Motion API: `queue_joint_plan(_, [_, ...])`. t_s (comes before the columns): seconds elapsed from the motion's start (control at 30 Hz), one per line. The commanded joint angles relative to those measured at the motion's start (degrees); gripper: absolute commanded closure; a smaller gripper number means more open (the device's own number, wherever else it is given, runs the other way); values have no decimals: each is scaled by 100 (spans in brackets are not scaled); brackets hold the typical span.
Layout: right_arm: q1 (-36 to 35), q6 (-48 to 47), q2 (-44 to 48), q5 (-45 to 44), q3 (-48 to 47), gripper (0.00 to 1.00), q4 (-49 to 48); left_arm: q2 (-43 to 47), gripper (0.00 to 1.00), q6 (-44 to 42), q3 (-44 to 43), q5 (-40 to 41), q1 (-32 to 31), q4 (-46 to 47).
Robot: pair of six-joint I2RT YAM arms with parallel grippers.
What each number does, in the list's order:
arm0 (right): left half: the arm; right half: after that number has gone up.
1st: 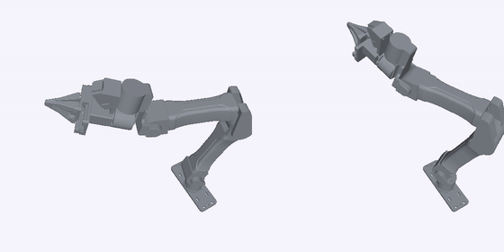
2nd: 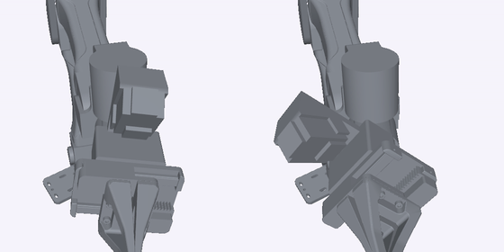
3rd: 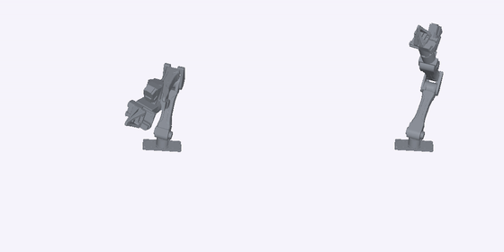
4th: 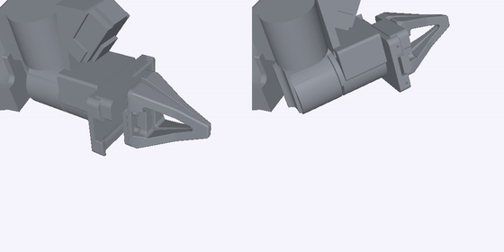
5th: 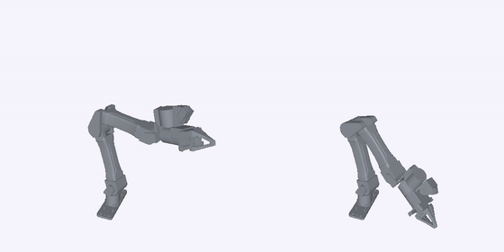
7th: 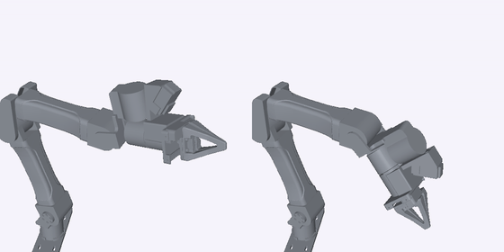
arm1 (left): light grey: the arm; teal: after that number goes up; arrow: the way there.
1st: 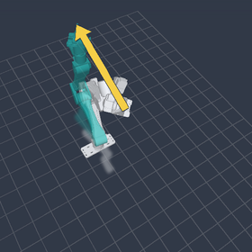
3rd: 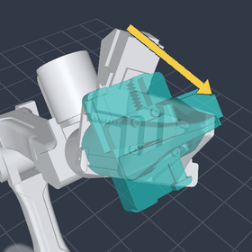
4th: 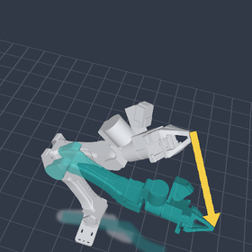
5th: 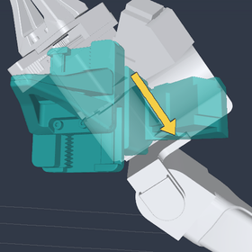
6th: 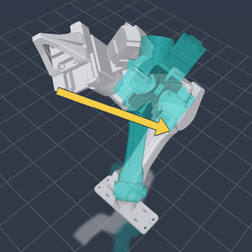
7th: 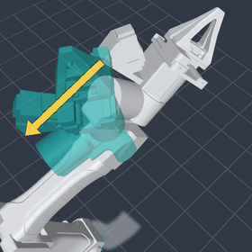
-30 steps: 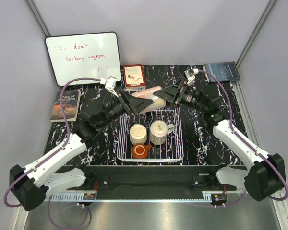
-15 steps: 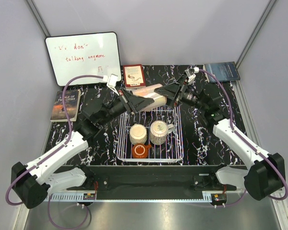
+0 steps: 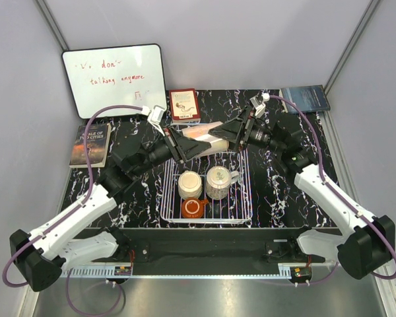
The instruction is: Unload the cups from the dish rack
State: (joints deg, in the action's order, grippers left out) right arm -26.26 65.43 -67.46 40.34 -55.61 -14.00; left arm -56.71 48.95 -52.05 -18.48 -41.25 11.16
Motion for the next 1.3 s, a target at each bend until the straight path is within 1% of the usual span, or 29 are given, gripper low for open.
queue_joint_plan(0.0, [7, -487, 102, 79, -239, 0, -393, 186, 100, -308, 107, 117, 91, 157])
queue_joint_plan(0.07, [16, -461, 119, 71, -239, 0, -393, 178, 100, -246, 108, -102, 91, 360])
queue_joint_plan(0.13, [16, -522, 163, 27, -266, 0, -323, 178, 100, -237, 64, -156, 91, 326])
queue_joint_plan(0.2, [16, -767, 242, -218, -388, 0, 132, 204, 100, -420, -59, 19, 91, -15])
queue_joint_plan(0.23, [16, -1195, 381, -419, -624, 0, 804, 221, 100, -526, -112, 220, 91, -217])
queue_joint_plan(0.27, [16, -1451, 452, -943, -765, 0, 1194, 230, 100, -744, -251, 353, 91, -672])
queue_joint_plan(0.3, [16, -1933, 549, -1236, -1089, 0, 1633, 239, 100, -833, -305, 493, 91, -894])
queue_joint_plan(0.33, [16, -2164, 576, -1900, -1257, 0, 2412, 257, 100, -895, -401, 790, 109, -1296])
queue_joint_plan(0.37, [16, -2383, 594, -2263, -1598, 0, 2802, 265, 100, -1035, -437, 906, 135, -1474])
queue_joint_plan(0.4, [24, -2760, 568, -2572, -1758, 0, 3424, 283, 100, -1097, -490, 1203, 144, -1676])
queue_joint_plan(0.43, [16, -2920, 550, -3123, -1890, 0, 3674, 283, 100, -1150, -568, 1328, 153, -2000])
queue_joint_plan(0.5, [25, -3227, 506, -3461, -2137, 0, 4070, 301, 100, -1265, -604, 1452, 240, -2179])
queue_joint_plan(0.6, [25, -3282, 497, -3480, -2147, 0, 4081, 406, 100, -1248, -543, 1322, 390, -2180])
queue_joint_plan(0.73, [25, -3124, 365, -3094, -2033, 0, 3975, 564, 100, -1011, -288, 987, 513, -1531])
queue_joint_plan(0.8, [24, -3089, 365, -3084, -1945, 0, 3914, 512, 100, -1001, -349, 995, 522, -1564])
queue_joint_plan(0.87, [33, -3124, 418, -3172, -1918, 0, 3914, 459, 100, -1150, -490, 1153, 539, -1792])
queue_joint_plan(1.0, [16, -3247, 436, -3181, -1900, 0, 3940, 389, 100, -1204, -534, 1031, 645, -1740])
queue_joint_plan(1.1, [33, -3238, 392, -3137, -1865, 0, 3949, 240, 100, -1186, -648, 1223, 645, -1906])
queue_joint_plan(1.17, [25, -3264, 392, -3163, -1839, 0, 3966, 73, 100, -1317, -850, 1548, 671, -2275])
queue_joint_plan(1.2, [25, -3291, 392, -3207, -1830, 0, 3975, 11, 100, -1361, -937, 1836, 706, -2624])
queue_joint_plan(1.27, [25, -3361, 383, -3277, -1839, 0, 4019, -252, 100, -1581, -1332, 2233, 907, -3047])
